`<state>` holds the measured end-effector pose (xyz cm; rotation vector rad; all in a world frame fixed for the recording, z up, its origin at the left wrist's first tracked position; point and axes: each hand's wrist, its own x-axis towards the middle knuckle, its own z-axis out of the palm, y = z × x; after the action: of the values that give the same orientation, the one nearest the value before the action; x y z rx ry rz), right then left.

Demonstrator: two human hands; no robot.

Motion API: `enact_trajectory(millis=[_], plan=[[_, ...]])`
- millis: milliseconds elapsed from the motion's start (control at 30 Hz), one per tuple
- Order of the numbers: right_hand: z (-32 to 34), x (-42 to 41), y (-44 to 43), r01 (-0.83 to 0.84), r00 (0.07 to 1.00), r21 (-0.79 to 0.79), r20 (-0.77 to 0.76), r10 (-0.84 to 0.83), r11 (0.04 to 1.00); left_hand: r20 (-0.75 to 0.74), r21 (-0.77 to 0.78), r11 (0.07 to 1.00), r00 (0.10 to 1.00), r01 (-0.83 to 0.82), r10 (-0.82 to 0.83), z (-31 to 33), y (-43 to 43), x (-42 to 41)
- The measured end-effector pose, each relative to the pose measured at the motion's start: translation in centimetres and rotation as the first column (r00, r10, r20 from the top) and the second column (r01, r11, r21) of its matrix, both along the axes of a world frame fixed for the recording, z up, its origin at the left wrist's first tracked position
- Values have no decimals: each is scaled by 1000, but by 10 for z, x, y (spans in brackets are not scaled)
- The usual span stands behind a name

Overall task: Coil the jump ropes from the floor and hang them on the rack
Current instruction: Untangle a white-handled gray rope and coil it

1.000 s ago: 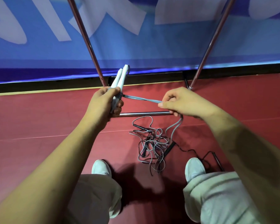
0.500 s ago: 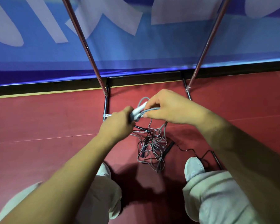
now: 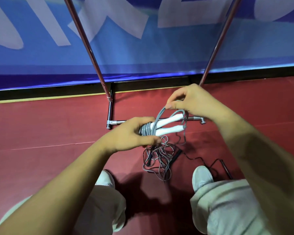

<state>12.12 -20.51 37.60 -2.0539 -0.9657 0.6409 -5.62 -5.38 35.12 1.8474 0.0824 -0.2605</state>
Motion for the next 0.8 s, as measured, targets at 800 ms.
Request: enact_trajectory(millis=[800], plan=[[-4,-20,8,-155,988,-172,-30,152,973,21,-162,732,740,-662,673,1,33,10]])
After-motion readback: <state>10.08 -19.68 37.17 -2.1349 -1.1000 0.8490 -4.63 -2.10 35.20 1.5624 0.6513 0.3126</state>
